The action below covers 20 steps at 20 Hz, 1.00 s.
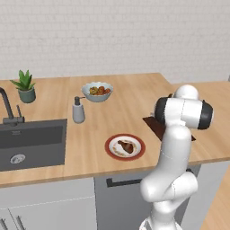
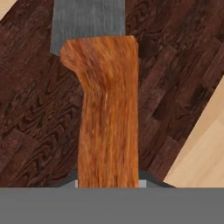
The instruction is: Pick up the knife from the drawer and place it on the cutting board. Then place the meat from the plate to the cutting board.
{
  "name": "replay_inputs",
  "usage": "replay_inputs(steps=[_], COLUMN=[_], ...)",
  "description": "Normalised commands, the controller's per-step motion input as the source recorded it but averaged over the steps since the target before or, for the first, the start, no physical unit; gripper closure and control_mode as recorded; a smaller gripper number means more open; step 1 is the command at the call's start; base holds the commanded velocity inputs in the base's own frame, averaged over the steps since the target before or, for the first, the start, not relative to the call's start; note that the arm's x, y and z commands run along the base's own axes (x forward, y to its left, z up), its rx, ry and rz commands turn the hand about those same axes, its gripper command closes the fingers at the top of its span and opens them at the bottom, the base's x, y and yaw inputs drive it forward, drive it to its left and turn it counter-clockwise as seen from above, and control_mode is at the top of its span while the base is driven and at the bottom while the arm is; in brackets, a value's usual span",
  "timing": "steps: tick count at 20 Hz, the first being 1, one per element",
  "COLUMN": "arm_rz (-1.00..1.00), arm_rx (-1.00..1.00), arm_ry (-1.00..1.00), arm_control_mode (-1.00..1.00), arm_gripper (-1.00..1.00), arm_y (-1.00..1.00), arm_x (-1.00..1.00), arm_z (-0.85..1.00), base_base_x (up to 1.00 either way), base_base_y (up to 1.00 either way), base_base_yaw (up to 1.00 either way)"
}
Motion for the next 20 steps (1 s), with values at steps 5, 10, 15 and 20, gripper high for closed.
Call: replay_inputs(steps=[5, 10, 15, 20], arm_rz=[-0.13, -0.14, -0.12, -0.05], arm_rx=[0.0, 0.0, 0.0, -0.02], arm_ry=[0.0, 0.0, -0.01, -0.01], arm_control_mode=[-1.0, -1.0, -1.0, -1.0], arm_gripper=[1.0, -1.0, -1.0, -1.0], arm_y=[0.43, 0.24, 0.0, 0.23], arm_x=[-0.06, -0.07, -0.19, -0.23], arm_z=[-0.24, -0.34, 0.11, 0.92], base_base_x=[0.0, 0.0, 0.0, 0.0], base_base_y=[0.0, 0.0, 0.0, 0.0], base_base_yaw=[0.0, 0.0, 0.0, 0.0])
